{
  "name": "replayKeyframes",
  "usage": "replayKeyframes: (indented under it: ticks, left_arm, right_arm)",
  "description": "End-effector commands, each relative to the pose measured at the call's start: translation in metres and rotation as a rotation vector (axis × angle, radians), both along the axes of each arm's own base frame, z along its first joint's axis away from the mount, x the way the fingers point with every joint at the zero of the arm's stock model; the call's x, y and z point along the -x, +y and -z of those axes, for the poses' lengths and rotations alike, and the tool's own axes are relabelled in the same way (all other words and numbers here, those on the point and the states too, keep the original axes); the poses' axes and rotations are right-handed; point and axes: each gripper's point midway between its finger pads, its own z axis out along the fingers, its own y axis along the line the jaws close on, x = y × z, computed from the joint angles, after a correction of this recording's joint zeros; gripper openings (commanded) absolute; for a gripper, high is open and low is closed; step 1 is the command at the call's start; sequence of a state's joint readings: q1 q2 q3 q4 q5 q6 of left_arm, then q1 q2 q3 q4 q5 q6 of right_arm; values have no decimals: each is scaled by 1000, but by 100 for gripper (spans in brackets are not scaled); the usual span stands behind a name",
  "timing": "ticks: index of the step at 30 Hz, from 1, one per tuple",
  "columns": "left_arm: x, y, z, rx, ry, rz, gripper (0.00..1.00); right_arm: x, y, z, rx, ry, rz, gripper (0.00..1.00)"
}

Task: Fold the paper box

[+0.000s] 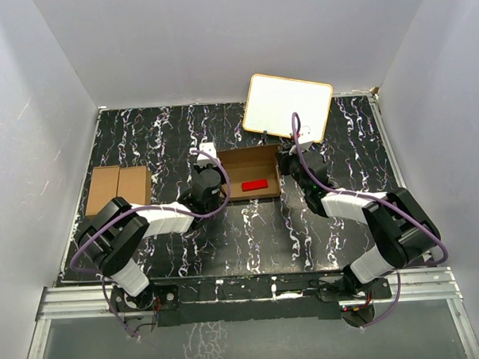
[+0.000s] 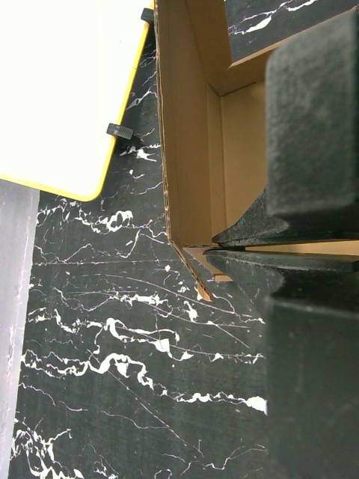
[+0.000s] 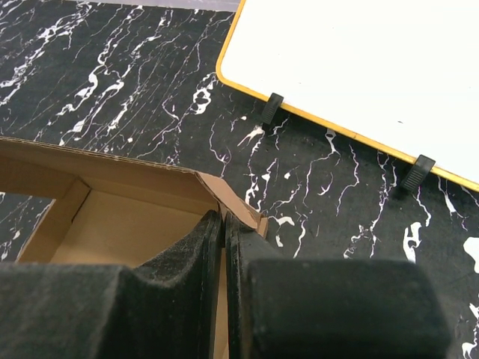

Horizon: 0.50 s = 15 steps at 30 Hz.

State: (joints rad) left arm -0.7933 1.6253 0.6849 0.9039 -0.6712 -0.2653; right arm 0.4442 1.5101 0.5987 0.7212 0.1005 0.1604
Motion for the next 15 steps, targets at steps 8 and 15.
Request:
replayKeyframes:
  ticks: [8, 15]
  left_arm:
    - [27, -26, -2, 35, 34, 141, 0]
    - [31, -29, -3, 32, 37, 152, 0]
  right_arm:
    - [32, 37, -10, -77, 20, -179, 11]
    - [38, 35, -9, -70, 33, -184, 11]
